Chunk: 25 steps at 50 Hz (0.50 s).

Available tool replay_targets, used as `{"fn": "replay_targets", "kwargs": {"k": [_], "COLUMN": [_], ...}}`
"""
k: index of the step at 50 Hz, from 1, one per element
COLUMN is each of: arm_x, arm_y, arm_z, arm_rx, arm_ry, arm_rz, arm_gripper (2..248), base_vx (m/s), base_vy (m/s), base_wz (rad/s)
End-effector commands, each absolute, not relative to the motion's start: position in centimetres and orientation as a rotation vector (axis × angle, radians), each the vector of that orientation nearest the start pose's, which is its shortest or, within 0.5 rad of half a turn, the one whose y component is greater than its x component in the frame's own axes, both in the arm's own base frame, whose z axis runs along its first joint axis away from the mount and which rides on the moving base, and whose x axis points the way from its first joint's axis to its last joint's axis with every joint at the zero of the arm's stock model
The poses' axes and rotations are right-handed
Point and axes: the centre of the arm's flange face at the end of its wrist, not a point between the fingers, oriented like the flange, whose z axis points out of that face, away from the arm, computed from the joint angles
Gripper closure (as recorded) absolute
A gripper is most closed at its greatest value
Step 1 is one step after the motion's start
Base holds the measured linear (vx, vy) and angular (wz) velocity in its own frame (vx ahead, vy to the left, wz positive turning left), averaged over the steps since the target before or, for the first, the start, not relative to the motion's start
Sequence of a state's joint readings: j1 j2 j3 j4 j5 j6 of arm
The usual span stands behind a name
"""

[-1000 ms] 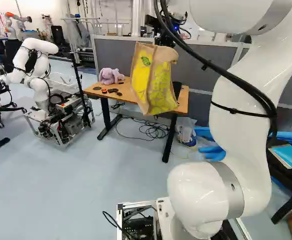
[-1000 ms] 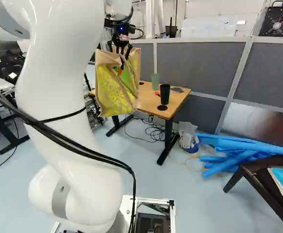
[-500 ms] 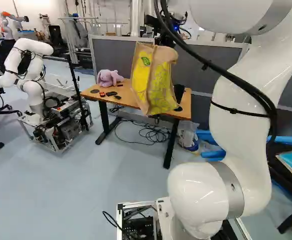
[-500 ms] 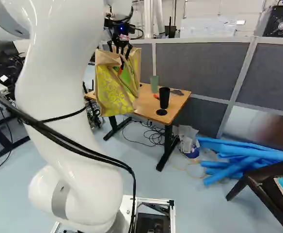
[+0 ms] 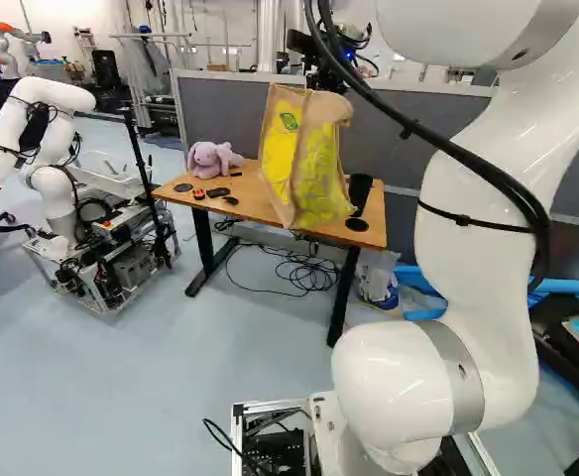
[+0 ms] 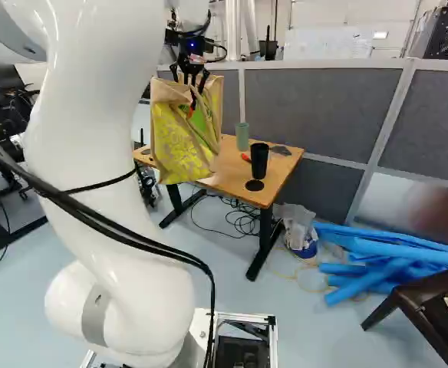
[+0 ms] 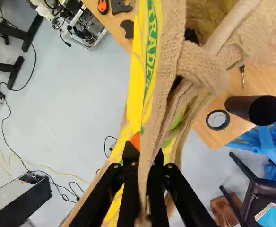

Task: Pick up the bag on the ground and place it on the table

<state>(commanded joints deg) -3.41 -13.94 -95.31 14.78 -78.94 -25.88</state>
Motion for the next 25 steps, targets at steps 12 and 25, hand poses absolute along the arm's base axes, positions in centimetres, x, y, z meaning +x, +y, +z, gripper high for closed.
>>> {"fn": "replay_targets", "kwargs": {"k": [12,25], "arm_x": [54.23,54.23], "arm_y": [-0.97,-0.97], "arm_z": [73.99,73.99], "arm_rx": [-2.859,-2.859], "arm_ry": [-0.502,-0.502], "arm_rz": [-0.153,-0.153], "arm_gripper": [222,222], "base_vx": [0.100,0.062], "base_vy": [0.000,0.001], "base_wz": [-0.010,-0.006]}}
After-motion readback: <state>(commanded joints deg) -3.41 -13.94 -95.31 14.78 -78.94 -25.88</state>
